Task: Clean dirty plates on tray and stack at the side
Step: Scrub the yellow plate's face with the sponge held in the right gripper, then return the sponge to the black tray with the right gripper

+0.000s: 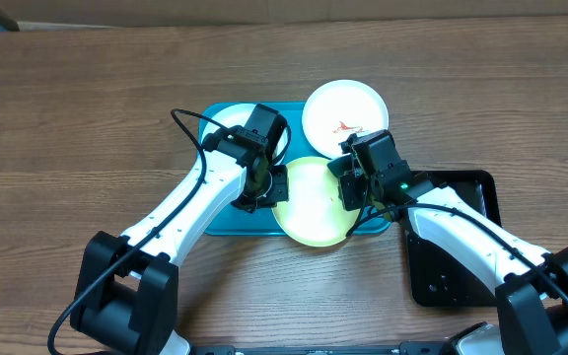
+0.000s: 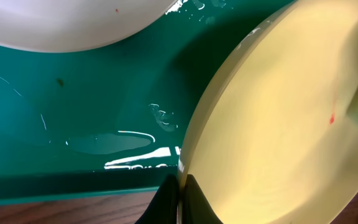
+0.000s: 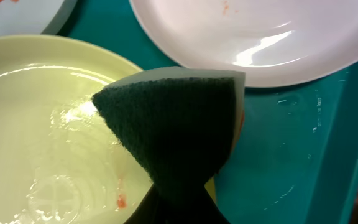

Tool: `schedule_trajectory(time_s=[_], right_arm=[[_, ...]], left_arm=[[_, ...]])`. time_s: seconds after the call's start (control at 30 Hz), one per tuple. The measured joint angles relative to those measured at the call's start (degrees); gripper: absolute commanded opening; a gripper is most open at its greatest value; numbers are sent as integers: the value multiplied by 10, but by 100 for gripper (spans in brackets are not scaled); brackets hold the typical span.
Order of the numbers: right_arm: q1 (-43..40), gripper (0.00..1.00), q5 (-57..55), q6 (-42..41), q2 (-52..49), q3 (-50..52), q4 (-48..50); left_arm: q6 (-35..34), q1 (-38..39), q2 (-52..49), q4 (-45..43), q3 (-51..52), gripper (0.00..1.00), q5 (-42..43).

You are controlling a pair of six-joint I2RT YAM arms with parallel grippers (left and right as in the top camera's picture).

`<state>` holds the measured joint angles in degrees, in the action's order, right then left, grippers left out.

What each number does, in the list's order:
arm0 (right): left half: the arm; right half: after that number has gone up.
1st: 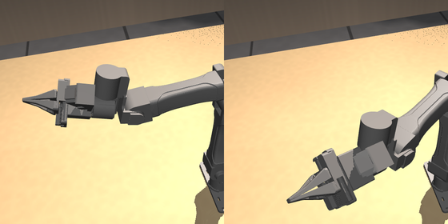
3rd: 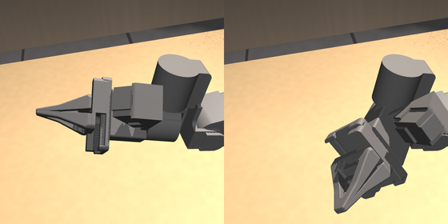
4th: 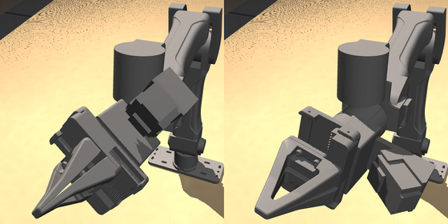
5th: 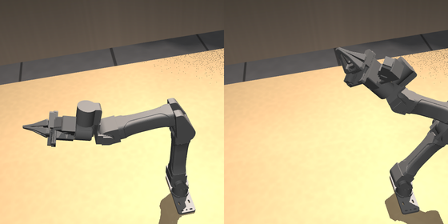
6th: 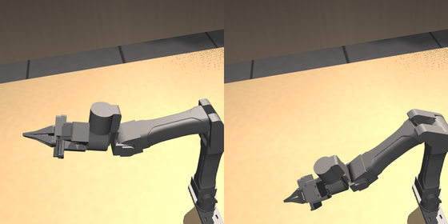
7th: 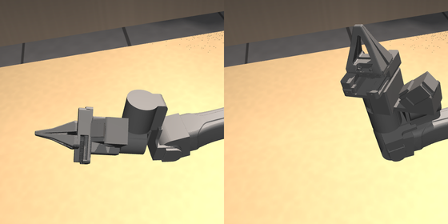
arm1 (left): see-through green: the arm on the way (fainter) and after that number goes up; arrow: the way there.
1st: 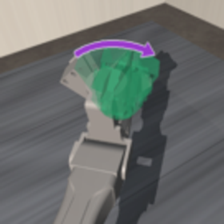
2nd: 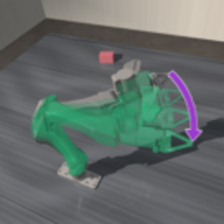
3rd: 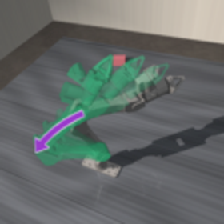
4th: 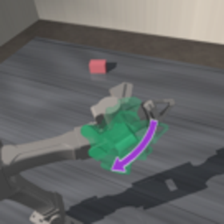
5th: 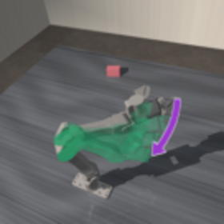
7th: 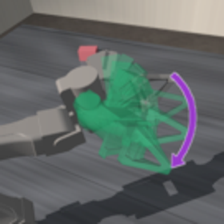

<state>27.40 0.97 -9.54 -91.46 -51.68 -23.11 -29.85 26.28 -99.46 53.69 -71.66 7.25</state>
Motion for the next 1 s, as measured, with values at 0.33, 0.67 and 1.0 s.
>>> schedule_trajectory(time_s=[0.33, 0.67, 1.0], right_arm=[[1, 8, -7, -18, 0, 0, 45], [36, 8, 8, -24, 0, 17, 32], [41, 9, 41, -25, 13, 22, 23]], left_arm=[[0, 0, 0, 3, 0, 4, 0], [0, 0, 0, 1, 0, 4, 7], [0, 0, 0, 1, 0, 4, 7]])
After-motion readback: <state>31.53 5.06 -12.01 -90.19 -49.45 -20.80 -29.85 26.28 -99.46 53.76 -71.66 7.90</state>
